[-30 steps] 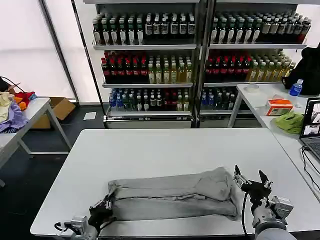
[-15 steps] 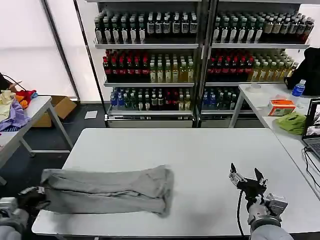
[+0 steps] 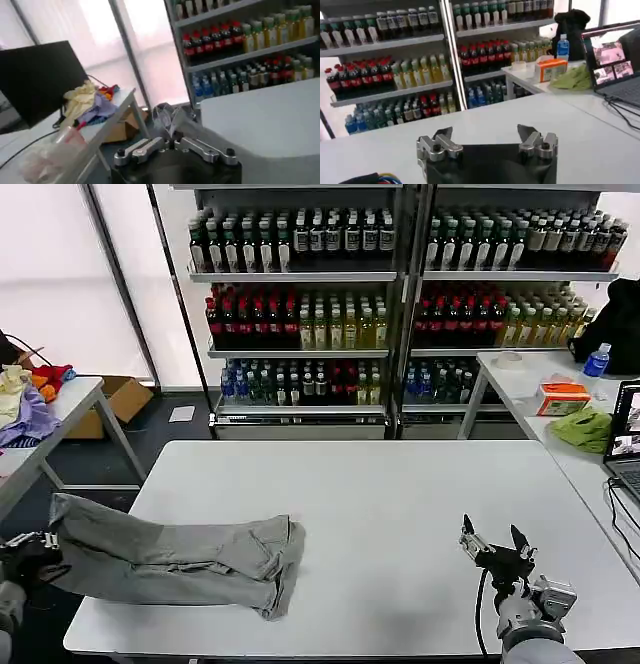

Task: Fold and organize the clothes.

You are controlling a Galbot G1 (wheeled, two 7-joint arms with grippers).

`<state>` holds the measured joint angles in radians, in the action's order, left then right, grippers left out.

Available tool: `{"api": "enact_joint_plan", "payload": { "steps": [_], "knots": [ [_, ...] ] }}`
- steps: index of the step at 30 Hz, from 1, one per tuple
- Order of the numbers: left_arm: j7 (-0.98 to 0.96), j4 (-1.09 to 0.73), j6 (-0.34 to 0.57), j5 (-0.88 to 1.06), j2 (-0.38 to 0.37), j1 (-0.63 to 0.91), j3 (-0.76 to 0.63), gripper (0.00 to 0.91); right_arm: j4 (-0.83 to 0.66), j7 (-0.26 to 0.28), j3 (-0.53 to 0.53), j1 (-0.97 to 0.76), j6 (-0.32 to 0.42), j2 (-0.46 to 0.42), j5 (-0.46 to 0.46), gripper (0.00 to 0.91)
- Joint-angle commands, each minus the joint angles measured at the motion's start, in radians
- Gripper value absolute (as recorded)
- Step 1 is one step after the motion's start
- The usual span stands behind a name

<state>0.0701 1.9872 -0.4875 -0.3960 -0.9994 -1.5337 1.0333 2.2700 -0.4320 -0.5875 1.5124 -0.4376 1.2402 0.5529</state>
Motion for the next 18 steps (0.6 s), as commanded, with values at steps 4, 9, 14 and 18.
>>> {"api": "enact_joint_plan", "payload": {
  "steps": [4, 9, 14, 18],
  "knots": [
    [-0.064, 0.183, -0.042, 0.089, -0.268, 0.024, -0.415, 0.000, 0.017, -0.001, -0.023, 0.036, 0.001, 0.009, 0.000, 0.907],
    [-0.083, 0.167, -0.038, 0.115, -0.313, 0.030, -0.536, 0.000, 0.020, -0.006, -0.033, 0.057, 0.018, 0.019, -0.005, 0.907],
    [-0.092, 0.147, -0.046, 0.119, -0.325, 0.050, -0.572, 0.000, 0.022, -0.004, -0.034, 0.071, 0.024, 0.030, -0.013, 0.907],
    [-0.104, 0.157, -0.066, 0.106, -0.321, 0.073, -0.588, 0.000, 0.020, -0.002, -0.026, 0.078, 0.030, 0.039, -0.027, 0.907]
  ]
}}
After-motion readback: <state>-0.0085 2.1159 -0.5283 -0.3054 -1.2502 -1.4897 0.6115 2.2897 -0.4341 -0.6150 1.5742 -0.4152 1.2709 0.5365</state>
